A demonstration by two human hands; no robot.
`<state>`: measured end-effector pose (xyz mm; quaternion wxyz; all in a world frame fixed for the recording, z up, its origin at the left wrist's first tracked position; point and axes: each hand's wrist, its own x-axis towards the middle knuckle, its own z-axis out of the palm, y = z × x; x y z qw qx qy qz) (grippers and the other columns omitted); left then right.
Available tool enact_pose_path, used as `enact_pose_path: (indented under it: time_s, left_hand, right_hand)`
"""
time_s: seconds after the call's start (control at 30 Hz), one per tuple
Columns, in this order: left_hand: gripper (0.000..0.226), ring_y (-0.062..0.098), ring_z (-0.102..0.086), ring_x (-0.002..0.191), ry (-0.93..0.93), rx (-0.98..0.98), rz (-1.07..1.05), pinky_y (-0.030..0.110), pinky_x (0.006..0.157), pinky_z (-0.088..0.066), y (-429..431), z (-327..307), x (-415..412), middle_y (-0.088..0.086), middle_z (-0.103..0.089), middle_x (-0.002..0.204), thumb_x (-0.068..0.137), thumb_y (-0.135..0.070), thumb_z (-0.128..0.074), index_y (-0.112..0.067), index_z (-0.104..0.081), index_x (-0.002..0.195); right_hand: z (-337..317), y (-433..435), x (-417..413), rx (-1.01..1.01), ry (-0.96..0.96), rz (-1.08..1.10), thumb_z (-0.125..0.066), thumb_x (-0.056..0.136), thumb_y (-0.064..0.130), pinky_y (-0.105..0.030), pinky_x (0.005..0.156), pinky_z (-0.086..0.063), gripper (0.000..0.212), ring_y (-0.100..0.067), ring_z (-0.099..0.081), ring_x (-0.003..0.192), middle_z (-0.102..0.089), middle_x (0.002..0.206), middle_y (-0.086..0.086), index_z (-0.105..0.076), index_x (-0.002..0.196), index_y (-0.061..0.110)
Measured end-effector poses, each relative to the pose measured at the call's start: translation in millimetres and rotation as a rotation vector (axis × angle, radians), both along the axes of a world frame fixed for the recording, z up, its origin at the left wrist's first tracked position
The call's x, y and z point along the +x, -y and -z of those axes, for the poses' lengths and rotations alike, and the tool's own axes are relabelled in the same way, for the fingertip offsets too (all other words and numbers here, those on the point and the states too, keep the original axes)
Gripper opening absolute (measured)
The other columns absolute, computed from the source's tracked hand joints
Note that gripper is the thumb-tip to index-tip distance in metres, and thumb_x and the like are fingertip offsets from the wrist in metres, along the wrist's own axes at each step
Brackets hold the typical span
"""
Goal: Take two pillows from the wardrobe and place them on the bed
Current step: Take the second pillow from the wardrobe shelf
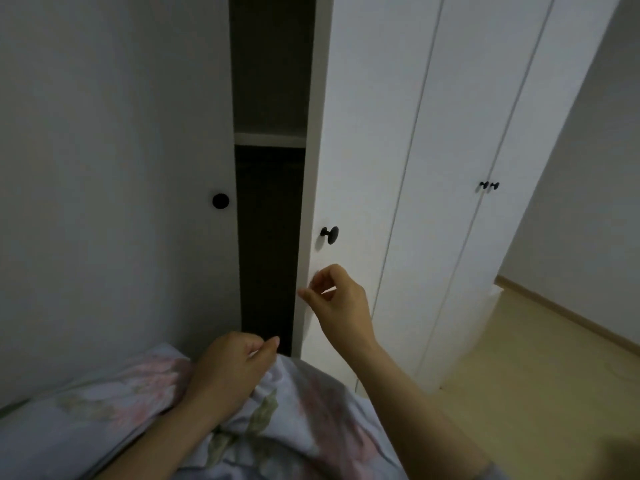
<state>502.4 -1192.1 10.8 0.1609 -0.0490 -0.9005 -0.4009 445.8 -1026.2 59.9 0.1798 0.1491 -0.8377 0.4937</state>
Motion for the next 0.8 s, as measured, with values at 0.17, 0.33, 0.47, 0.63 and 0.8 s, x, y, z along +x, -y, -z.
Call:
enact_pose_path:
  time_s: [0.17, 0.33, 0.47, 0.63, 0.8]
  left_hand:
    - [0.055, 0.012, -0.031, 0.043, 0.01, -0.084, -0.114, 0.031, 0.048, -0.031, 41.8, 9.9, -11.6, 0.002, -0.032, 0.043, 0.074, -0.065, -0.04, -0.015, -0.04, 0.051]
    - [0.048, 0.013, -0.031, 0.041, -0.006, -0.107, -0.179, 0.024, 0.044, -0.025, 70.7, 18.1, -24.0, 0.003, -0.035, 0.043, 0.073, -0.062, -0.037, -0.019, -0.043, 0.051]
    - [0.046, 0.011, -0.033, 0.041, 0.002, -0.07, -0.205, 0.024, 0.043, -0.026, 86.1, 24.6, -35.2, 0.003, -0.032, 0.043, 0.076, -0.055, -0.043, -0.017, -0.039, 0.05]
    - [0.048, 0.008, -0.03, 0.039, 0.013, -0.02, -0.231, 0.026, 0.045, -0.028, 101.2, 32.8, -46.3, 0.002, -0.029, 0.041, 0.078, -0.052, -0.046, -0.015, -0.035, 0.048]
    - [0.052, 0.009, -0.028, 0.039, -0.004, 0.012, -0.237, 0.027, 0.045, -0.028, 110.7, 37.2, -53.3, 0.001, -0.027, 0.041, 0.085, -0.044, -0.054, -0.014, -0.032, 0.049]
  right_hand:
    - [-2.1, 43.5, -32.4, 0.004, 0.011, -0.008, -0.071, 0.08, 0.033, -0.021, 0.062, -0.048, 0.024, -0.01, -0.057, 0.069, -0.061, 0.078, 0.004, -0.053, 0.085, 0.017]
    - [0.6, 68.7, -53.4, -0.002, 0.003, 0.018, -0.072, 0.079, 0.034, -0.021, 0.059, -0.046, 0.026, -0.011, -0.056, 0.067, -0.06, 0.073, 0.004, -0.052, 0.082, 0.016]
    - [-1.0, 84.7, -68.9, 0.01, 0.017, 0.028, -0.072, 0.079, 0.034, -0.026, 0.061, -0.049, 0.028, -0.013, -0.057, 0.068, -0.06, 0.074, 0.003, -0.051, 0.082, 0.016]
    - [-3.7, 105.3, -88.7, 0.005, 0.045, 0.029, -0.072, 0.079, 0.034, -0.035, 0.065, -0.05, 0.03, -0.015, -0.056, 0.068, -0.059, 0.073, 0.003, -0.051, 0.082, 0.013]
    - [-5.2, 119.3, -105.1, 0.014, 0.043, 0.022, -0.073, 0.078, 0.032, -0.037, 0.065, -0.05, 0.031, -0.019, -0.056, 0.07, -0.06, 0.076, -0.001, -0.05, 0.083, 0.011]
